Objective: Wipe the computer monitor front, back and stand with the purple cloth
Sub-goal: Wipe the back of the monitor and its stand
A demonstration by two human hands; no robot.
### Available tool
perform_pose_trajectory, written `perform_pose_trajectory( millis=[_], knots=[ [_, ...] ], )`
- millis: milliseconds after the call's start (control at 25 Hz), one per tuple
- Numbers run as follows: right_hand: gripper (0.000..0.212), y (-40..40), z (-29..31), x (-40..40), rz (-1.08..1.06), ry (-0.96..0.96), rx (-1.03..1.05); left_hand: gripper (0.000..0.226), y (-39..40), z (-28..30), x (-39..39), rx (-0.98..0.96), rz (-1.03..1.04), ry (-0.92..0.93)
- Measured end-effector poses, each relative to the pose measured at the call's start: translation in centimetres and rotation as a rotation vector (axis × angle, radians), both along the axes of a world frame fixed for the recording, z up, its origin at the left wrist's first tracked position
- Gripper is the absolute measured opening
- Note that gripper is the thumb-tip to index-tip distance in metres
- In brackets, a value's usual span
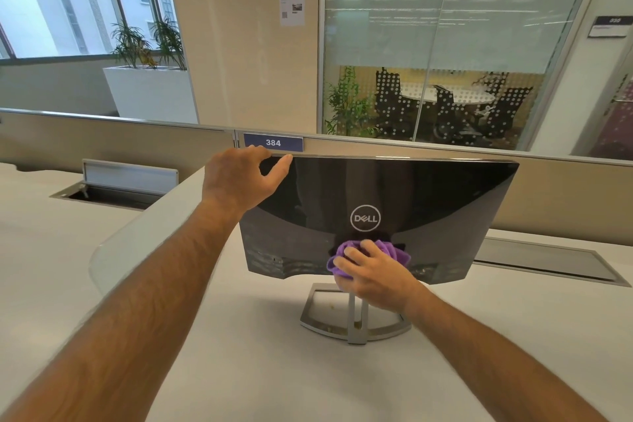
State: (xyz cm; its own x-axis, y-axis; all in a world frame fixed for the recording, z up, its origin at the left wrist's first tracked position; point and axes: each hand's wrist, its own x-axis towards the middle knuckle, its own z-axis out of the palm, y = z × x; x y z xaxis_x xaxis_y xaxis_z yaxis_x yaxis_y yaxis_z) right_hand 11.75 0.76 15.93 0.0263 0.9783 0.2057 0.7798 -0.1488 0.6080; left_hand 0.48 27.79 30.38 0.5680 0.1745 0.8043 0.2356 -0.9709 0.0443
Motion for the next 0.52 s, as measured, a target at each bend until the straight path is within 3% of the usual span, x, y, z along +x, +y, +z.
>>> perform_pose_trajectory(
  millis=[240, 400, 520],
  knots=[
    [0.059, 2.4, 3.1, -0.3, -0.078, 0.097, 0.452, 0.058, -0.3, 0.6, -0.1, 0.000, 0.002, -0.012],
    [0.059, 2.5, -0.3, -1.3, -0.034, 0.018, 0.123, 0.056, -0.4, 0.8, -0.3, -0.003, -0.003, -0.031],
    [0.058, 3.4, 0.0, -1.7, -0.056, 0.075, 0.204, 0.058, -0.5, 1.0, -0.3, -0.006, -0.003, -0.035]
  ],
)
